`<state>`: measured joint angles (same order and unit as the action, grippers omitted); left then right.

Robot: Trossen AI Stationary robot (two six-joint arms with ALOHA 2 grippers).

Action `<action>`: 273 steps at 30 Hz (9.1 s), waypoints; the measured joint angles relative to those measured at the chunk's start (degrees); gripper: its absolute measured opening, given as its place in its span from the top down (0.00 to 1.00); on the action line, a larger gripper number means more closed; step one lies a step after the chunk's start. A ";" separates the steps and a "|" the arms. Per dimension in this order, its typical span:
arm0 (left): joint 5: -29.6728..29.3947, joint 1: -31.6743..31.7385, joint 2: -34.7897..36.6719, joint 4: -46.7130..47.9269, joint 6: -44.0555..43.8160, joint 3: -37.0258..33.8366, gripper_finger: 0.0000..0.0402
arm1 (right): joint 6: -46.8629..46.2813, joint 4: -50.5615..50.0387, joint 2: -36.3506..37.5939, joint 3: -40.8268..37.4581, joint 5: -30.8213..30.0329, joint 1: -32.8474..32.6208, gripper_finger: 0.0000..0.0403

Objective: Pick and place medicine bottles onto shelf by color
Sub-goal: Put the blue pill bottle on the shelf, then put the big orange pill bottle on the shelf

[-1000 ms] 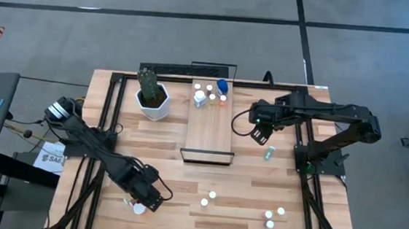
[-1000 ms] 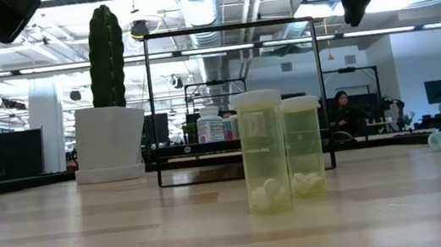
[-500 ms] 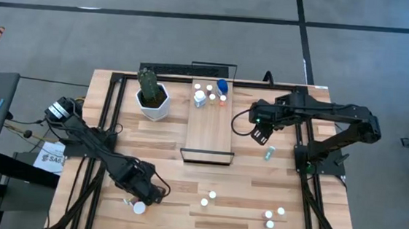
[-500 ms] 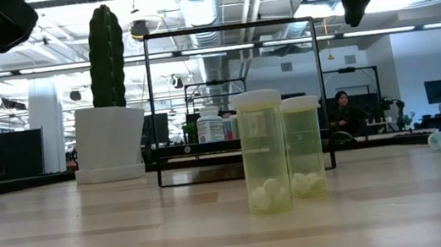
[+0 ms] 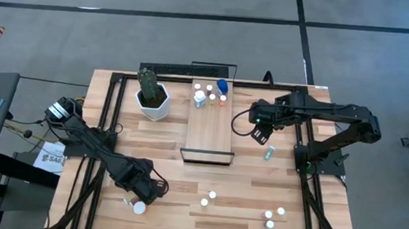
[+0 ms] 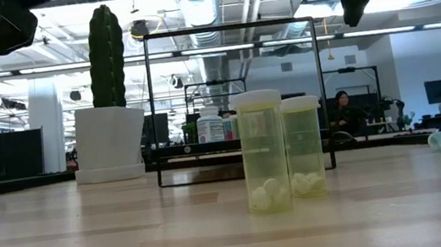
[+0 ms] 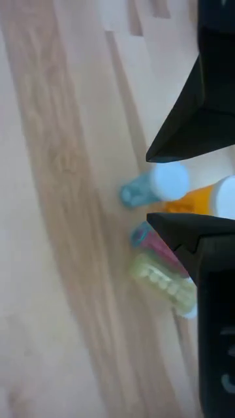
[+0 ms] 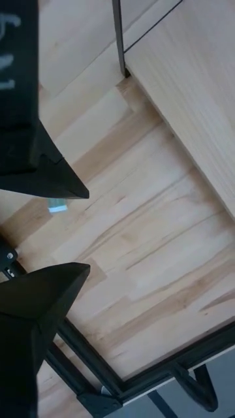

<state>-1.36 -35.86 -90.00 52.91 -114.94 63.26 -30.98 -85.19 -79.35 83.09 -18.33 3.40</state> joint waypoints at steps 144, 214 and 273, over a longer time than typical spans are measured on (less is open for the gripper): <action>5.39 52.76 6.46 -18.14 56.24 8.50 0.75 | 25.42 -2.96 12.72 0.02 -2.80 29.02 0.53; -1.15 55.15 -30.24 21.49 90.31 47.08 0.75 | 28.45 15.13 12.94 0.02 -2.59 30.12 0.53; 6.20 39.49 -23.76 37.12 76.47 68.50 0.48 | 28.44 15.39 12.92 0.02 -2.51 30.01 0.53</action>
<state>4.84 3.64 -113.76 90.03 -38.47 131.76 -2.54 -69.80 -66.43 83.11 -20.84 33.41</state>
